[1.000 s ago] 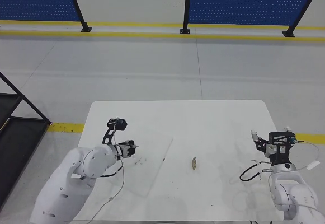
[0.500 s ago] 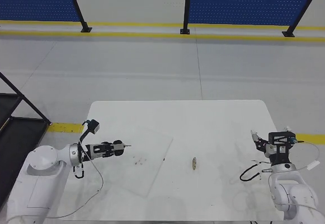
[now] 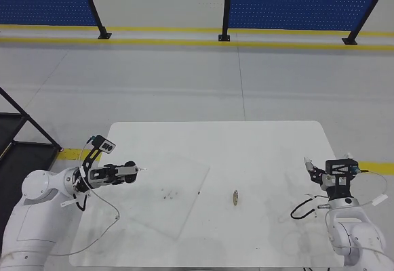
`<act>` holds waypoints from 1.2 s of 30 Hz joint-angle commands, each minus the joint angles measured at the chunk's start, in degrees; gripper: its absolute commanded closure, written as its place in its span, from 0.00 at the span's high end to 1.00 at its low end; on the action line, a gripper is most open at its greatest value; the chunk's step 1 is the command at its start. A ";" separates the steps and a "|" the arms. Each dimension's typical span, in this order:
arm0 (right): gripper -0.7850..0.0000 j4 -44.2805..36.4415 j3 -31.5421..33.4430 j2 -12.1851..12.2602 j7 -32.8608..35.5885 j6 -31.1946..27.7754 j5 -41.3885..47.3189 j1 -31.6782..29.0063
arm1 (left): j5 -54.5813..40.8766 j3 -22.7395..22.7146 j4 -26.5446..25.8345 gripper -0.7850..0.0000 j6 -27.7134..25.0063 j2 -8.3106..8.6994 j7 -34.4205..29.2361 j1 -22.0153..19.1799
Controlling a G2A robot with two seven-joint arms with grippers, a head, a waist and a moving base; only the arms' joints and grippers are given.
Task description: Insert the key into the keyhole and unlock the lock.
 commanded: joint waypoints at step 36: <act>1.00 -27.54 -26.02 -1.88 55.60 -3.79 -8.53 3.92 | 0.09 -0.01 0.02 0.00 0.03 -0.03 0.00 0.00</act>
